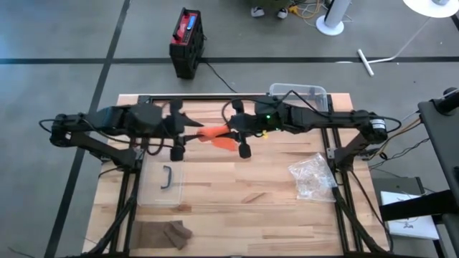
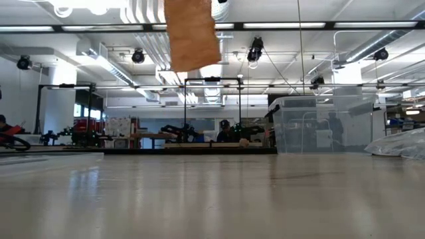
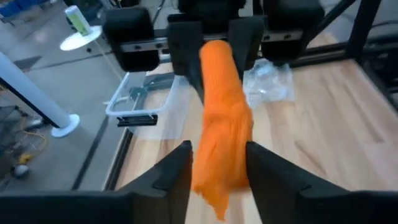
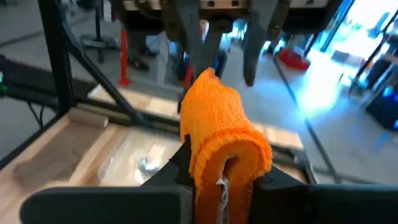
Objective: Roll bandage
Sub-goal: Roll the orange bandage
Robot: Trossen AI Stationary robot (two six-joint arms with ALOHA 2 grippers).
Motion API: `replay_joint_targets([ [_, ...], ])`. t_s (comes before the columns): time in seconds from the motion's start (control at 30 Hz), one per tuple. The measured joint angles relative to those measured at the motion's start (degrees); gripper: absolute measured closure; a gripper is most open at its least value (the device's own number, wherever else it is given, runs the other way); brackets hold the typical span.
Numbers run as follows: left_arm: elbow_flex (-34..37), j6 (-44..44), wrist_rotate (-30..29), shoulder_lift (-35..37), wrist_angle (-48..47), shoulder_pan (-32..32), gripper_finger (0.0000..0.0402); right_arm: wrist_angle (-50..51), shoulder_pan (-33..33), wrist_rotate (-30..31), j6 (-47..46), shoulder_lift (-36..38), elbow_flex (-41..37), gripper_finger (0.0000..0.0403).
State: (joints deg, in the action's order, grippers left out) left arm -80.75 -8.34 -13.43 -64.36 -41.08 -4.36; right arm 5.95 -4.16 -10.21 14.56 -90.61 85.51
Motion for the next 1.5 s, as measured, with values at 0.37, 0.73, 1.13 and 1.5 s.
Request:
replay_joint_targets([
  [0.37,6.45,3.36,5.38,4.92,4.51,-0.64,0.0206,-20.05,0.78,4.76,-1.11,7.11,-18.36,0.036],
  [0.73,32.56,-3.86,5.58,5.61,46.87,-1.22,0.0219,-33.35,3.05,15.59,-5.05,12.4,-34.71,0.036],
  [1.13,36.52,-6.94,5.48,1.58,56.08,-1.05,0.0183,-35.39,4.88,15.77,-1.34,6.5,-34.62,0.036],
  [1.5,36.48,-4.41,0.81,1.66,53.72,1.05,0.0175,-32.87,6.23,16.74,1.37,0.38,-25.01,0.0357],
])
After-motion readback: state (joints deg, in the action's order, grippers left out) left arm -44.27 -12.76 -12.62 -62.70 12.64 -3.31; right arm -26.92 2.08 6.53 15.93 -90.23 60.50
